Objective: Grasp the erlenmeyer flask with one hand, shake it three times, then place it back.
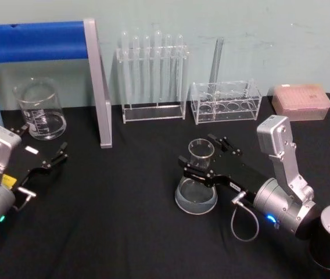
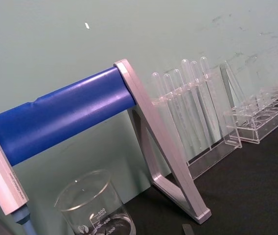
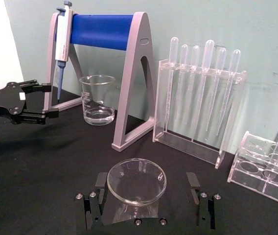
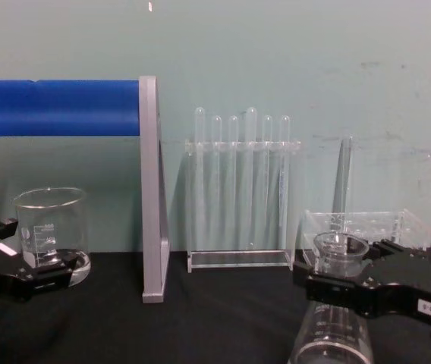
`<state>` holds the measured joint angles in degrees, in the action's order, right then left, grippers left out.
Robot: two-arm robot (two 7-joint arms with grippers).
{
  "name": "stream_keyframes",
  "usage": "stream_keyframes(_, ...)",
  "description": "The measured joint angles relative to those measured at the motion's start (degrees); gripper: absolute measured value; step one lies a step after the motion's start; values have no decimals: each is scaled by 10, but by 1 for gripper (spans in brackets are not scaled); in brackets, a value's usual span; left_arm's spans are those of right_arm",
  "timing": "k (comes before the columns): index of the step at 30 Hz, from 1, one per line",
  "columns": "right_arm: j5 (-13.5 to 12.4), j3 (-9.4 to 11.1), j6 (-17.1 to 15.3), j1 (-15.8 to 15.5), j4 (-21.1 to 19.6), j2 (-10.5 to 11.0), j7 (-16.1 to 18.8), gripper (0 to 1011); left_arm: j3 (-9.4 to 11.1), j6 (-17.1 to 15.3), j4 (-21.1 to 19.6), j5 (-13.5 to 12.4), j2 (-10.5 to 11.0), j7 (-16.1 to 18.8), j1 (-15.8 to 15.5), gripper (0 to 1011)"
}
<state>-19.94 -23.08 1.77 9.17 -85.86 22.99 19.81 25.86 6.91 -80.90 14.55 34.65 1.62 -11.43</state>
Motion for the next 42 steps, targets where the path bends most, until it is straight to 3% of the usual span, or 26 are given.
stream_keyframes(6, -1, 0, 0, 0, -1, 1, 0, 997, 0, 0, 0, 0, 0, 0, 0, 1001)
stream_keyframes(11, -1, -1, 1, 0, -1, 1, 0, 927, 0, 0, 0, 0, 0, 0, 0, 1001)
stream_keyframes(26, -2, -1, 1, -1, -2, 2, -1, 471, 0, 0, 0, 0, 0, 0, 0, 1001)
stream_keyframes(33, -2, -1, 1, -1, -2, 2, -1, 449, 0, 0, 0, 0, 0, 0, 0, 1001)
stream_keyframes(42, 6, 17, -2, -7, -23, -5, -3, 449, 0, 0, 0, 0, 0, 0, 0, 1001)
